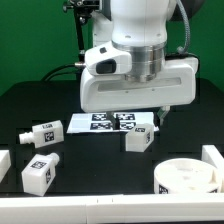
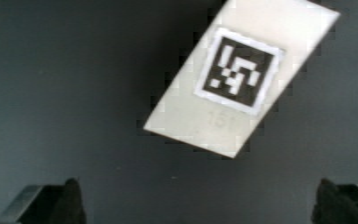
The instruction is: Assemble stool
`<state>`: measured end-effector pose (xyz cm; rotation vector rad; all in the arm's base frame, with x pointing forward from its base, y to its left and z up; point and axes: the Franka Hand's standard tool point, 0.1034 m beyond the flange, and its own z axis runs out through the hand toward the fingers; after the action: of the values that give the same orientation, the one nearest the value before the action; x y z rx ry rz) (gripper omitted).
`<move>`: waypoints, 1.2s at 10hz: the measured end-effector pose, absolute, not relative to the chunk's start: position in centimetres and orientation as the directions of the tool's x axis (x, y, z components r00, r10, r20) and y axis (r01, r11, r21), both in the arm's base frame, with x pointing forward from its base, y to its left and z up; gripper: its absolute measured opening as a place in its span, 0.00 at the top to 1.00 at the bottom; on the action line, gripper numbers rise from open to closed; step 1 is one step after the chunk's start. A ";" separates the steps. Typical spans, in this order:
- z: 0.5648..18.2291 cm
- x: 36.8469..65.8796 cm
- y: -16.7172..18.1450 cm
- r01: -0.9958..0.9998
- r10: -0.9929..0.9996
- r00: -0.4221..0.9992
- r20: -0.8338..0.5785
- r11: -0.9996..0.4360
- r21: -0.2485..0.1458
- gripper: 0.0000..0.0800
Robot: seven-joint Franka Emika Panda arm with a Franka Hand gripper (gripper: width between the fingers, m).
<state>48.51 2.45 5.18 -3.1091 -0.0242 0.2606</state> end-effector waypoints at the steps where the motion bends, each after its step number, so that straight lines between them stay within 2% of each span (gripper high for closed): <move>1: 4.9 49.0 1.7 -0.175 -0.164 0.967 -0.194 -0.984 -0.040 0.19; 2: 5.0 50.1 1.5 -0.307 -0.292 0.934 -0.204 -0.951 -0.044 0.19; 4: 4.4 49.5 2.0 -0.485 -0.454 0.850 -0.266 -0.872 -0.065 0.19; 6: 4.4 49.5 2.1 -0.469 -0.434 0.857 -0.278 -0.880 -0.071 0.19; 7: 4.2 48.5 2.2 -0.490 -0.437 0.831 -0.344 -0.868 -0.080 0.19; 8: 4.4 47.8 2.2 -0.546 -0.448 0.753 -0.482 -0.835 -0.077 0.19; 12: 4.0 47.6 2.3 -0.547 -0.352 0.611 -0.709 -0.836 -0.056 0.19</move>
Offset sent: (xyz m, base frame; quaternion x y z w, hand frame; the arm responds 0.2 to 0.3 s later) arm -0.0053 0.0111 -0.0079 0.1211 -0.0945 0.3662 0.9178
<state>47.58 2.33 4.00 -2.5716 0.7339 1.0466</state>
